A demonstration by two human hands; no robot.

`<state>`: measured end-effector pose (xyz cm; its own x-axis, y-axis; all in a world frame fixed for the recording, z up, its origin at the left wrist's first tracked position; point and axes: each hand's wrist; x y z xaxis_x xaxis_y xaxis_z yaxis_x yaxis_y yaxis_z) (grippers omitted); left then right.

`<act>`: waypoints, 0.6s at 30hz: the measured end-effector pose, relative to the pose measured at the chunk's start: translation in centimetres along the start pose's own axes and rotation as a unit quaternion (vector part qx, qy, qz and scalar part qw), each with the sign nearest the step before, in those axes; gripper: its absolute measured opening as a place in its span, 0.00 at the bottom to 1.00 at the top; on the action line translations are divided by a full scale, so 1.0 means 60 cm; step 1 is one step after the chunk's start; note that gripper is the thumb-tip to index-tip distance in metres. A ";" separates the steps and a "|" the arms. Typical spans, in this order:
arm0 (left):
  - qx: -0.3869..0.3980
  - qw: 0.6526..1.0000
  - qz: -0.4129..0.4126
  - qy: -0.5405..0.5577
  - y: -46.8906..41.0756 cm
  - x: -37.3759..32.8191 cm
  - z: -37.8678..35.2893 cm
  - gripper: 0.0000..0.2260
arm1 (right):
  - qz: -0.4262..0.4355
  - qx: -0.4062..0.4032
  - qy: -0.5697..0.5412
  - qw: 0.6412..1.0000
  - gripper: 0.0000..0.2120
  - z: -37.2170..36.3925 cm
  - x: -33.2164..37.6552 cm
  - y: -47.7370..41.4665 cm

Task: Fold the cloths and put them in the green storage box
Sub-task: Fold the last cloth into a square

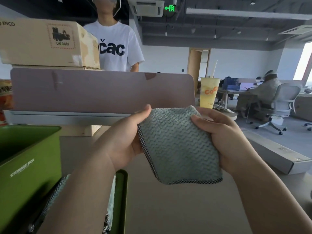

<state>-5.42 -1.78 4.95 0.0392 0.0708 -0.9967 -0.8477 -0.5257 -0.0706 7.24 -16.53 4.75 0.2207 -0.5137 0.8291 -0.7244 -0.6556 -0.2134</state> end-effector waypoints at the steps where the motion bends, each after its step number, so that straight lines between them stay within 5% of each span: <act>1: 0.005 1.000 -0.005 -0.025 0.002 0.000 -0.002 0.11 | 0.020 -0.007 0.013 1.000 0.14 0.000 0.003 0.000; 4: -0.053 0.994 -0.016 -0.098 0.006 -0.003 -0.010 0.07 | 0.052 0.003 0.040 0.998 0.17 -0.002 0.011 0.005; 9: -0.250 0.941 -0.052 -0.221 0.001 -0.002 -0.009 0.31 | 0.081 0.011 0.125 0.989 0.11 -0.005 0.016 0.012; 18: -0.224 0.926 -0.165 -0.257 0.013 -0.004 -0.012 0.09 | 0.059 -0.012 0.236 0.970 0.12 0.002 0.029 0.016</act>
<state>-5.68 -2.82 5.11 -0.0973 0.6230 -0.7762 -0.5251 -0.6946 -0.4917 7.00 -18.13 5.95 -0.1830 -0.2702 0.9453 -0.7423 -0.5924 -0.3130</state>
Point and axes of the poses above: each hand's wrist, its own y-axis away from the middle knuckle, its own z-axis out of the back of the hand, x = y × z, and after that the axes turned 15 degrees about -y, right-handed
